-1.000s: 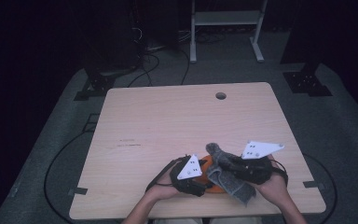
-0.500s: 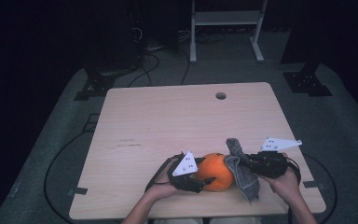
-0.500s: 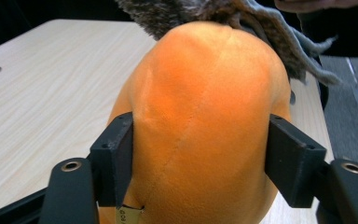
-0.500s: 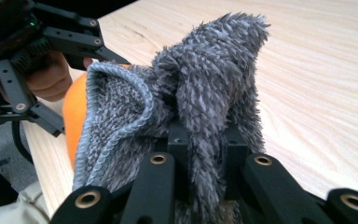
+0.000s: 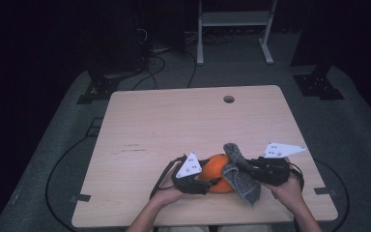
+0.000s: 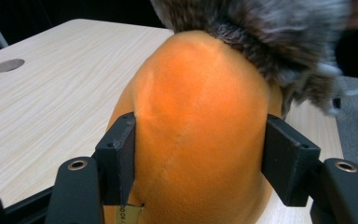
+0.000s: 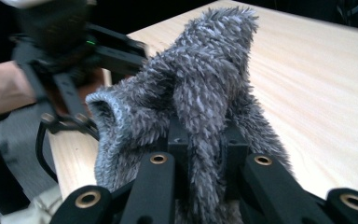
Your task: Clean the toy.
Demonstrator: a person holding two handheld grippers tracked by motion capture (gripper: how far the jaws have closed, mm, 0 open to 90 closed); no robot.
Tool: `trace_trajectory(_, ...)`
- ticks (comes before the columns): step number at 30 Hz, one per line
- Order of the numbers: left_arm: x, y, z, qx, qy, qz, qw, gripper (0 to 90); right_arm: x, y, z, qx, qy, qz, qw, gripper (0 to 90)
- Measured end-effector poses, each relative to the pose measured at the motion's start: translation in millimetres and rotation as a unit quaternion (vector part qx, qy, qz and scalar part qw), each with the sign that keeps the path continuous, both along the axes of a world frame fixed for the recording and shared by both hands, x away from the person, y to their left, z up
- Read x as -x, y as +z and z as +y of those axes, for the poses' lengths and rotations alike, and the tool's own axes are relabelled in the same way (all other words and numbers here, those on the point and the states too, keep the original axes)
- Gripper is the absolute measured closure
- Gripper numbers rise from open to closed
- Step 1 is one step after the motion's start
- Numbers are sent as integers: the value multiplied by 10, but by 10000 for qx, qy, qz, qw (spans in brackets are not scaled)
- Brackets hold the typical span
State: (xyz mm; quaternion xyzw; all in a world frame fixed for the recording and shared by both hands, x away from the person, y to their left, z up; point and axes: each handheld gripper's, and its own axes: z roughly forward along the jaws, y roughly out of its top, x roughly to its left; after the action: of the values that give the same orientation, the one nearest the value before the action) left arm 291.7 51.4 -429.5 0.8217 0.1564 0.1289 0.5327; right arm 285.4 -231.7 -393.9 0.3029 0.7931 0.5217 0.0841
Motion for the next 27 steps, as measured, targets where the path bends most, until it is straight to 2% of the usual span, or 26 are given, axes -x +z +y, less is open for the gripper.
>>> trace_trajectory(5,0,63,59,100,61,-50,9999,357,-101,-144,-200,100,-459,251,9986,783)
trace_trajectory(8,1,87,63,-50,179,-219,9996,360,-59,-38,-161,-162,-343,110,9992,784)
trace_trajectory(10,1,84,59,-22,178,-192,9997,360,-1,84,-40,-256,-131,-43,9996,783)
trace_trajectory(11,9,86,51,-33,173,-207,9996,361,23,137,40,-252,-3,-140,9996,783)
trace_trajectory(13,33,106,45,-42,171,-298,9994,363,49,214,218,-86,165,-305,9994,783)
trace_trajectory(15,47,158,80,-5,259,-400,9989,366,32,251,332,-16,218,-397,9990,783)
trace_trajectory(18,5,238,221,130,404,-417,9982,368,-70,245,333,-134,116,-341,9993,784)
trace_trajectory(21,-24,247,278,85,564,-451,9974,364,-198,156,300,-9,-108,-157,9998,784)
trace_trajectory(23,-54,236,296,50,712,-450,9964,363,-252,131,300,-33,-192,-96,9998,783)
trace_trajectory(27,-76,173,221,-158,1098,-705,9913,360,-361,174,382,-177,-308,-81,9993,783)
